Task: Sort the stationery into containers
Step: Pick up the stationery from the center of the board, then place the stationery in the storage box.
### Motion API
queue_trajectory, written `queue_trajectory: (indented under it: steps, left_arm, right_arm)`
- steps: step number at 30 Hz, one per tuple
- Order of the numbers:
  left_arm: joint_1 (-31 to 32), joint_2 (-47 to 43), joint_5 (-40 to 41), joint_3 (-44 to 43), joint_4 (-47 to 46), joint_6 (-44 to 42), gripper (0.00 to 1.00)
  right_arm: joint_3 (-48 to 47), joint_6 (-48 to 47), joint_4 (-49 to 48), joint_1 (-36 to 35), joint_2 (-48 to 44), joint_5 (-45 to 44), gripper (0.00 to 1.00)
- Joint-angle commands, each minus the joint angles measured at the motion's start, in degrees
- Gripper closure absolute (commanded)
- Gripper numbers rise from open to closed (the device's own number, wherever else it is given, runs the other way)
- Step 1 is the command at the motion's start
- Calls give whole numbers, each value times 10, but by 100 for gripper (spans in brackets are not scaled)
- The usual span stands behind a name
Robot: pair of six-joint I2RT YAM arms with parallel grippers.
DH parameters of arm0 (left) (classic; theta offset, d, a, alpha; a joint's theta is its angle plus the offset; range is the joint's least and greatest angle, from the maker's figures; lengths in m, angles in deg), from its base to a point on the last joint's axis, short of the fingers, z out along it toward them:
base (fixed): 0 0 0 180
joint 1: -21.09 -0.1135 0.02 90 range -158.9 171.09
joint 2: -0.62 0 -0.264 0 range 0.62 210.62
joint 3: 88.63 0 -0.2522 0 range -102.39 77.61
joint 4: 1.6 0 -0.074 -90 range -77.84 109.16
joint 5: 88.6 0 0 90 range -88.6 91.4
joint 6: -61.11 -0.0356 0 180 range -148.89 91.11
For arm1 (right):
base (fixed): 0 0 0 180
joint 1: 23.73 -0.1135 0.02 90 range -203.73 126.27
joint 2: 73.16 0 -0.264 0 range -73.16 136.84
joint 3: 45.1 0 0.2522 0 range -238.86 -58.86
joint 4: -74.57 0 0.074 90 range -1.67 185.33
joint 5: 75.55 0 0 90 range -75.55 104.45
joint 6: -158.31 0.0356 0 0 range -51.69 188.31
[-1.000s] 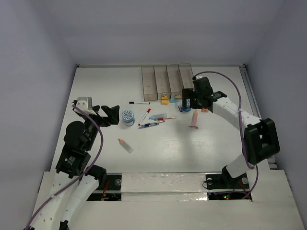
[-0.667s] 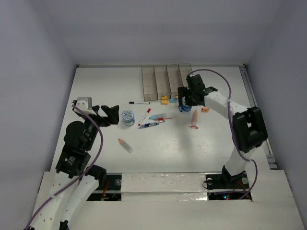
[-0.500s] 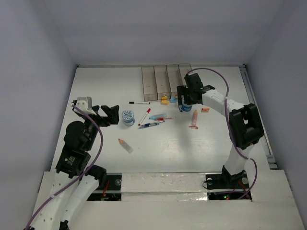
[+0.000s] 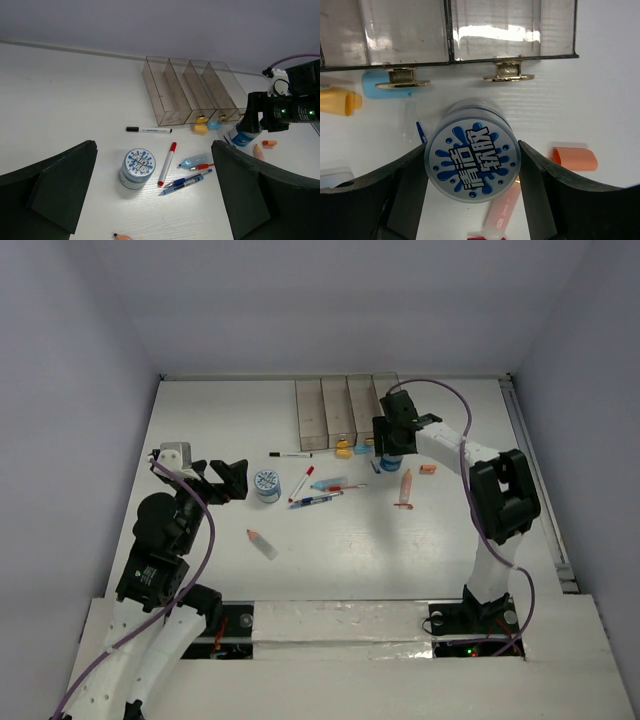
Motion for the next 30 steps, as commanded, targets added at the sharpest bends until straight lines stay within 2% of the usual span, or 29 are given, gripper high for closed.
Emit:
queue_trajectory:
  steps: [1, 4, 7, 11, 15, 22, 26, 30]
  left_arm:
    - [2, -5, 3, -15, -19, 0, 1]
    - [2, -3, 3, -13, -20, 0, 1]
    - [2, 2, 20, -13, -18, 6, 1]
    - [2, 4, 45, -9, -18, 15, 1]
    - [2, 25, 99, -6, -10, 40, 1]
    - [-8, 56, 59, -8, -7, 29, 1]
    - [-16, 80, 50, -11, 1, 21, 1]
    - [-29, 111, 46, -16, 11, 21, 1]
  right_arm:
    - [-22, -4, 0, -4, -67, -33, 66]
    - [-37, -22, -19, -4, -109, -27, 67]
    - [-79, -38, -31, -4, -104, -30, 67]
    - [-221, -57, -21, -4, -34, -35, 67]
    - [-322, -73, -28, 8, 55, -42, 67]
    - [-460, -92, -44, 34, 154, -47, 67]
    - [-507, -94, -38, 48, 200, -46, 67]
    - [-514, -96, -59, 69, 228, -28, 68]
